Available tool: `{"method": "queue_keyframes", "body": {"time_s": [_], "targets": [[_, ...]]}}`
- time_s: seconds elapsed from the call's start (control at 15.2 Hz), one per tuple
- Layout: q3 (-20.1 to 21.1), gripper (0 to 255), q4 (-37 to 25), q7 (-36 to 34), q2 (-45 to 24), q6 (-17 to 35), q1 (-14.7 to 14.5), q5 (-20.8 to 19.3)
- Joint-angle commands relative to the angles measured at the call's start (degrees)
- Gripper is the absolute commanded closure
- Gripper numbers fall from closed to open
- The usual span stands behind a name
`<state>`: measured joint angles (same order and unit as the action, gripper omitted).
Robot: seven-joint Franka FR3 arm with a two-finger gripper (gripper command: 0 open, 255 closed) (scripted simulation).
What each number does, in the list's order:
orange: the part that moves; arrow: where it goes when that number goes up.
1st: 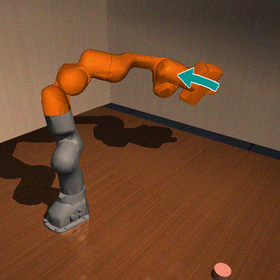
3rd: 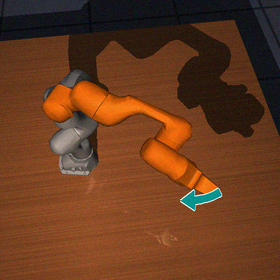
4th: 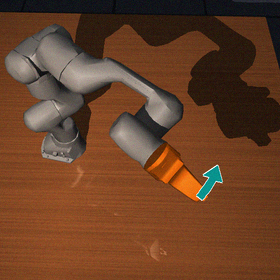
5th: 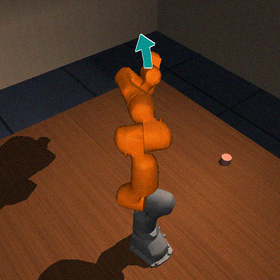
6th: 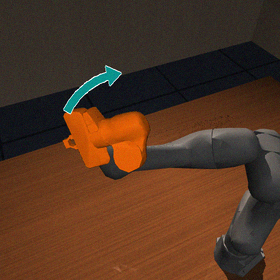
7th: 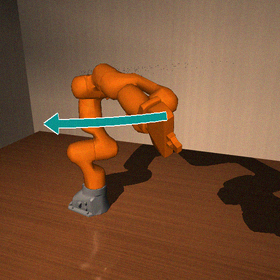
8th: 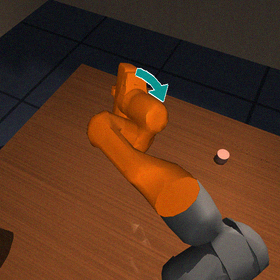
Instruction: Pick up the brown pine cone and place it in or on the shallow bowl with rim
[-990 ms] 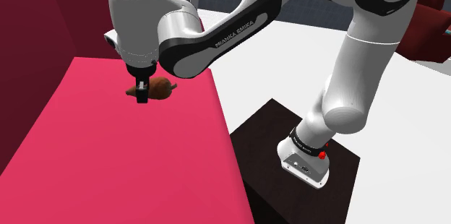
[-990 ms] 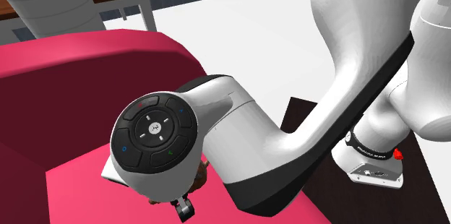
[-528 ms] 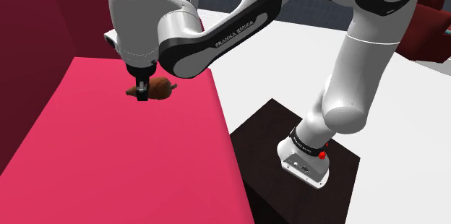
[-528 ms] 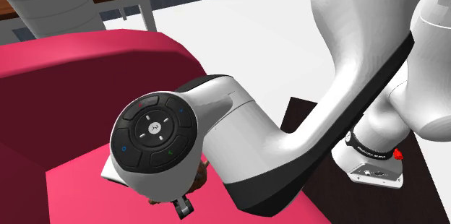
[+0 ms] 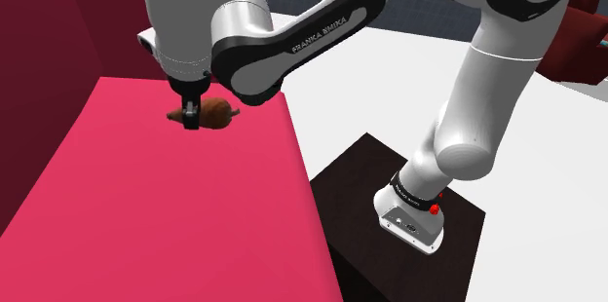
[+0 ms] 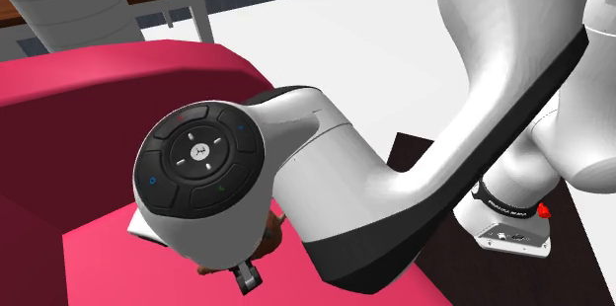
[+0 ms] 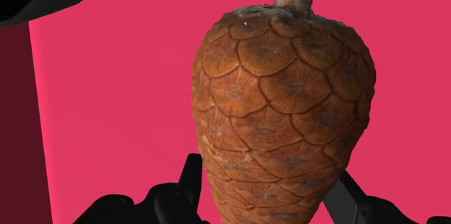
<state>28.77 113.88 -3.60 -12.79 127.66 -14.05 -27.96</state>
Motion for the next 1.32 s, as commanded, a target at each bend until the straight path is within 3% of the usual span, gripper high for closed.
{"method": "queue_keyframes", "body": {"time_s": [0.0, 1.25], "targets": [[0.3, 255, -0.4, 0.8, 0.9, -1.1, 0.1, 0.9], [1.5, 255, -8.7, 7.3, 6.4, -12.9, 0.8, 6.9]]}}
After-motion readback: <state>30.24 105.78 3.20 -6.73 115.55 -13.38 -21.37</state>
